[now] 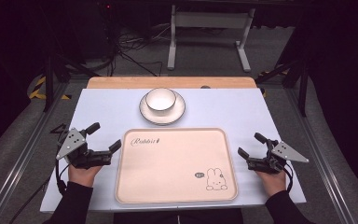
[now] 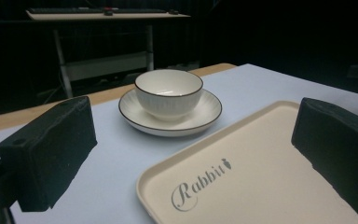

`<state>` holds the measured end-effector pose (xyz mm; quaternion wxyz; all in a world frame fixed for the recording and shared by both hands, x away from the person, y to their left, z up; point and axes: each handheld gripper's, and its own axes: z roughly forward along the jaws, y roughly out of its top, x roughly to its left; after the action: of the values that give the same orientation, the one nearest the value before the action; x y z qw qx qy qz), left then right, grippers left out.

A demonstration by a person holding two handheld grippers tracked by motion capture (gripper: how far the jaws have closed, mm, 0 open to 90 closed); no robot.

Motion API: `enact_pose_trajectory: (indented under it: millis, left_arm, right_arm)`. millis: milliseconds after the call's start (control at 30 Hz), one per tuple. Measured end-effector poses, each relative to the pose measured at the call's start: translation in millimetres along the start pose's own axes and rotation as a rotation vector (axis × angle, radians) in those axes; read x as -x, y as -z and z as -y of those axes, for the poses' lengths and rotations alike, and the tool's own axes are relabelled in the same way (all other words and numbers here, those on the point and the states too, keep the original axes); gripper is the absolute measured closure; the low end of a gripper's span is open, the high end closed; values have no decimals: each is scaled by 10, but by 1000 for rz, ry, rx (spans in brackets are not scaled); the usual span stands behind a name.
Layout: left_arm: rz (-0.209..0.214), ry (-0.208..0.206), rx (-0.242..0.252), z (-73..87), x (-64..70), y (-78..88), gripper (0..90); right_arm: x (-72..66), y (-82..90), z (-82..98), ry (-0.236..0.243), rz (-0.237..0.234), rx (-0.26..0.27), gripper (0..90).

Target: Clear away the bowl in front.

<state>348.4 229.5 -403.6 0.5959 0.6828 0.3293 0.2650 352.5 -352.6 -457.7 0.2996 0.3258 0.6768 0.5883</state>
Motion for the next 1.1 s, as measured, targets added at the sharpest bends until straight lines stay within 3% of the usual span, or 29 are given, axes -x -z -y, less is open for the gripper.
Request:
enact_pose_trajectory:
  millis: [200,267,367,600,867,967,1100]
  left_arm:
    - [37,7,16,-79,-35,-14,23]
    - [42,16,26,-80,-51,-13,69]
    - [10,30,50,-87,-87,5,64]
    - [43,25,56,-163,-108,-4,27]
    - [62,12,31,-244,-125,-176,9]
    - [65,-18,12,-291,-119,-266,10]
    - [98,-5,-3,-325,-139,-410,9]
  right_arm:
    - [4,2,1,-2,-3,2,73]
    - [6,2,1,-3,-2,2,73]
    - [5,2,1,-3,-1,1,73]
    - [4,1,1,-3,1,0,73]
    - [5,-1,1,-2,2,-1,73]
    - [1,-3,0,0,2,-3,73]
    - [-3,-9,-2,0,2,-8,73]
